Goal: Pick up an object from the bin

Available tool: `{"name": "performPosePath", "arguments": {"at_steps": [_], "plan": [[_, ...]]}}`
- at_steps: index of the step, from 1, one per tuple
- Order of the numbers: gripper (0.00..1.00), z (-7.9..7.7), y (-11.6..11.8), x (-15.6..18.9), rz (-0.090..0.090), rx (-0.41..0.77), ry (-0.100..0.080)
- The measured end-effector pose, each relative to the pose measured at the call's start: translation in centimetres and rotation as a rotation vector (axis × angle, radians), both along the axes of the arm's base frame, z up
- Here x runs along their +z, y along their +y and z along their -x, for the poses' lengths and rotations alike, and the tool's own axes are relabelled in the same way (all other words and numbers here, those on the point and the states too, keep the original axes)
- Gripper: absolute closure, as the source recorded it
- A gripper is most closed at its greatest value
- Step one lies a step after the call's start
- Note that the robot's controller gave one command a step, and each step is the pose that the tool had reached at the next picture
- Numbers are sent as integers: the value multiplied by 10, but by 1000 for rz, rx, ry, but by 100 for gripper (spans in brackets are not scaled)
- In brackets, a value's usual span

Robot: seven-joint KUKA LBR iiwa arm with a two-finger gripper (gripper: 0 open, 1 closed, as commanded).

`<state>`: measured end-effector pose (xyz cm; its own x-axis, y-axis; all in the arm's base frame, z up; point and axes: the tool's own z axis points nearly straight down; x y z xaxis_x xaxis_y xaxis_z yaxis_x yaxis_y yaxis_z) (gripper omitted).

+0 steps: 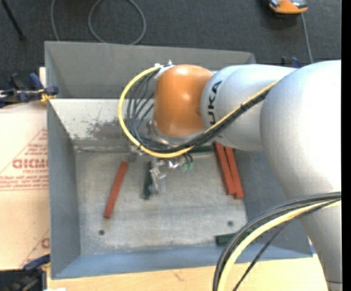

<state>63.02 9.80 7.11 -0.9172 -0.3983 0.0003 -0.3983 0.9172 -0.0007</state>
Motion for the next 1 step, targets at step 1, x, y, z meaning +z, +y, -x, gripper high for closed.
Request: {"name": "performPosePath", "arguments": {"at_steps": [1], "plan": [[100, -2, 2, 4, -5, -4, -7]]}}
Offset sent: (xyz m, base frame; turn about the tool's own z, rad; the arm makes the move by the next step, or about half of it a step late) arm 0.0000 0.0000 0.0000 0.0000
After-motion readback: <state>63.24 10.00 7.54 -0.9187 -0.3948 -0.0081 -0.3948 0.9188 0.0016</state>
